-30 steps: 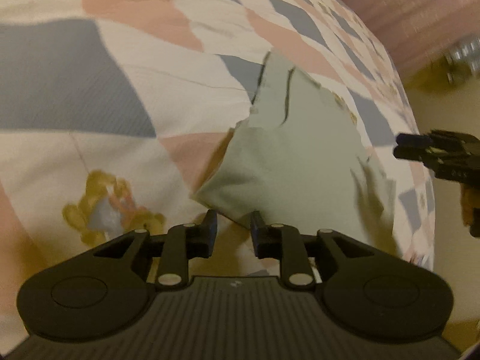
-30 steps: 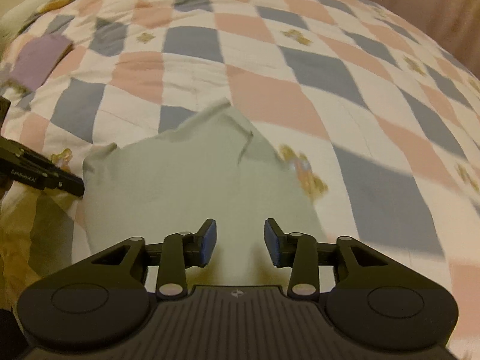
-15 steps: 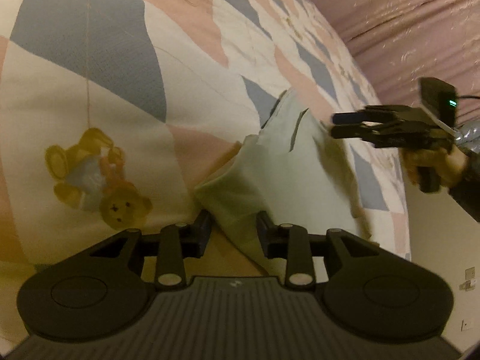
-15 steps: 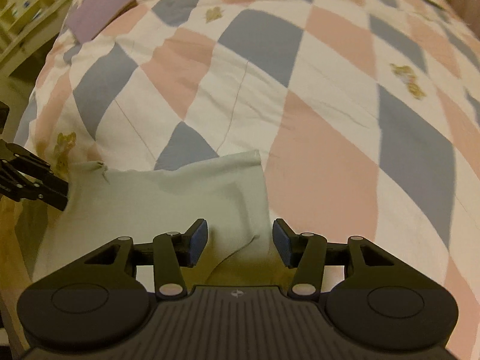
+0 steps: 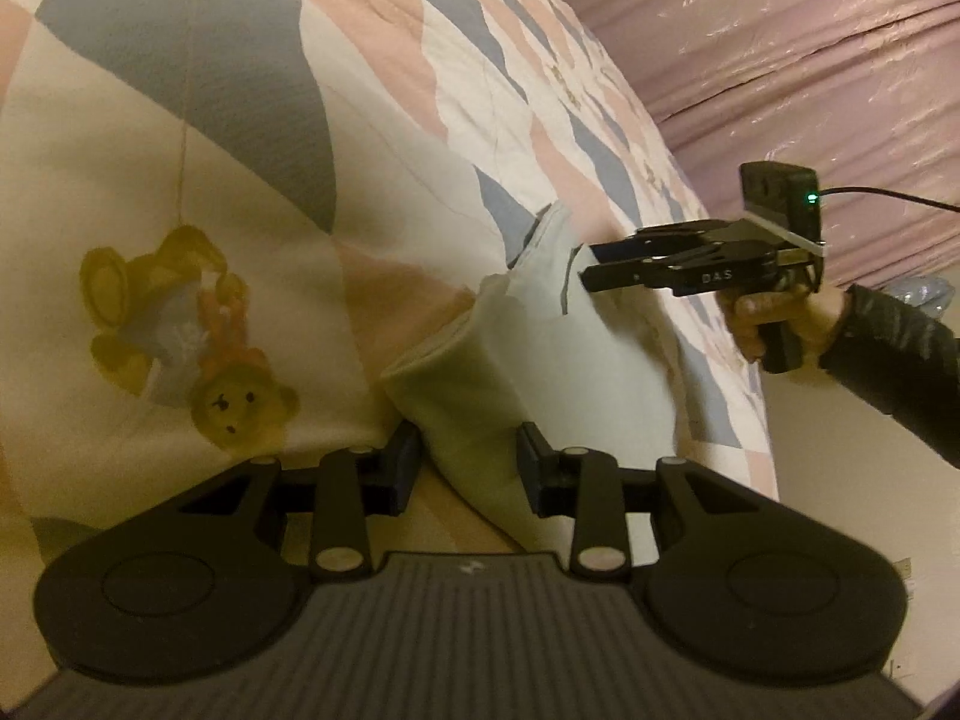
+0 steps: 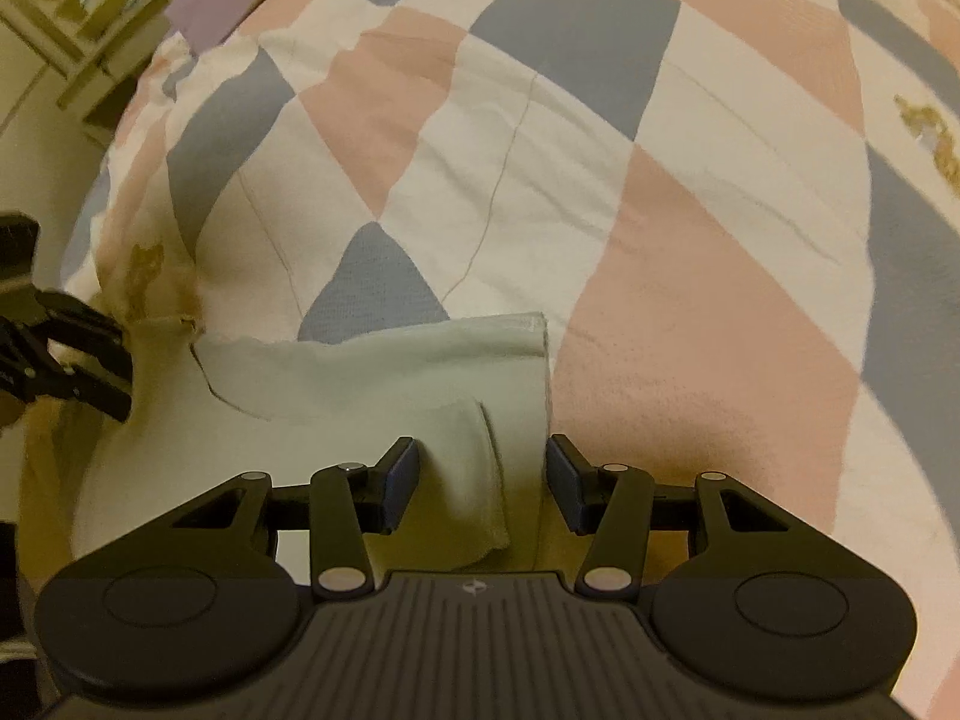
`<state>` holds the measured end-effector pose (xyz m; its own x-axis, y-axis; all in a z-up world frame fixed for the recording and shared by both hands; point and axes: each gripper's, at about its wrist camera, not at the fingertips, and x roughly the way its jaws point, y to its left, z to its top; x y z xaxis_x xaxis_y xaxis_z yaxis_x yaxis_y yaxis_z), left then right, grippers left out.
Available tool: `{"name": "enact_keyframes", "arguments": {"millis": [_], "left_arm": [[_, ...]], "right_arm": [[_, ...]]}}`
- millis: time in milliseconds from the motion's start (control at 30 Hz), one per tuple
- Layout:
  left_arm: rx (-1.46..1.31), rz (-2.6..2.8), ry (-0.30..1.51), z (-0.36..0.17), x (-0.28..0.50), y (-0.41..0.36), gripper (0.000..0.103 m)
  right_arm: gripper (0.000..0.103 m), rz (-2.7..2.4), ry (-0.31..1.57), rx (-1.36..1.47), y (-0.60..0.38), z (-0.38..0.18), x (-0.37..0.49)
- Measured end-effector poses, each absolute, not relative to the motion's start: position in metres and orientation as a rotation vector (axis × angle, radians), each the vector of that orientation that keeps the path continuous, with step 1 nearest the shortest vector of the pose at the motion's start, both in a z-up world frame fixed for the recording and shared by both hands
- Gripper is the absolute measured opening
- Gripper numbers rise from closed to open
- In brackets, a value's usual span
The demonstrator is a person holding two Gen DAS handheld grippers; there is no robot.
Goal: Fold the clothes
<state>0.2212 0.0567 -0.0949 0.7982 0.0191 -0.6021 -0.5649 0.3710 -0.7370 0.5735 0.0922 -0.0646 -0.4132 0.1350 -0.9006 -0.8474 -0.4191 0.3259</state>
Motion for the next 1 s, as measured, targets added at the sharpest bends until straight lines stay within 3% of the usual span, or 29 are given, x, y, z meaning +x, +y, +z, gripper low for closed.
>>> {"name": "enact_keyframes", "arguments": {"millis": [167, 267, 600, 767, 900, 1000], "left_arm": [[-1.139, 0.374, 0.534, -0.093, 0.218, 0.054, 0.021], [-1.138, 0.381, 0.538, -0.093, 0.218, 0.051, 0.021], [-1.133, 0.385, 0.548, -0.099, 0.22, 0.052, 0.022], [-1.143, 0.38, 0.536, -0.103, 0.22, 0.053, 0.022], [-1.145, 0.377, 0.527, -0.103, 0.219, 0.053, 0.022], [-1.144, 0.376, 0.523, -0.103, 0.217, 0.052, 0.022]], "right_arm": [[0.036, 1.909, 1.171, -1.047, 0.097, -0.07, 0.578], [0.022, 1.901, 1.165, -1.044, 0.1, -0.067, 0.582], [0.028, 1.876, 1.136, -1.081, 0.097, -0.068, 0.591], [0.045, 1.906, 1.22, -1.008, 0.095, -0.08, 0.592], [0.042, 1.936, 1.279, -0.979, 0.1, -0.085, 0.59], [0.03, 1.942, 1.291, -0.972, 0.103, -0.085, 0.593]]}}
